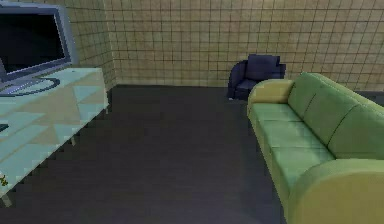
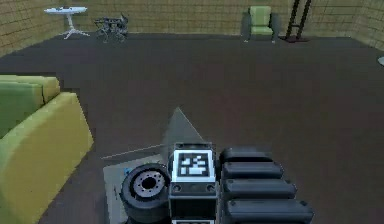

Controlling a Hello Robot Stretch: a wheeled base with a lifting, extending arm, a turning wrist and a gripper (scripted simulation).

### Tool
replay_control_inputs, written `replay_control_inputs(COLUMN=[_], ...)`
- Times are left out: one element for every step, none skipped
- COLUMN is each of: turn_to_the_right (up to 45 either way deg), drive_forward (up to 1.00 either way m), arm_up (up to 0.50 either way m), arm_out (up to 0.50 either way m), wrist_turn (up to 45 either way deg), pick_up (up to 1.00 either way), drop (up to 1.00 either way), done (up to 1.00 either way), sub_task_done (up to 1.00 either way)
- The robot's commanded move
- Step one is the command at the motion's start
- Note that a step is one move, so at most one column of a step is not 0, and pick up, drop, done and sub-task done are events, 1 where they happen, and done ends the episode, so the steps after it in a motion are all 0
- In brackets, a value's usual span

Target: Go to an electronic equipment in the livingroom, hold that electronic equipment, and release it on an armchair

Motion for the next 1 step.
replay_control_inputs(turn_to_the_right=[0.0], drive_forward=[1.0], arm_up=[0.0], arm_out=[0.0], wrist_turn=[0.0], pick_up=[0.0], drop=[0.0], done=[0.0], sub_task_done=[0.0])
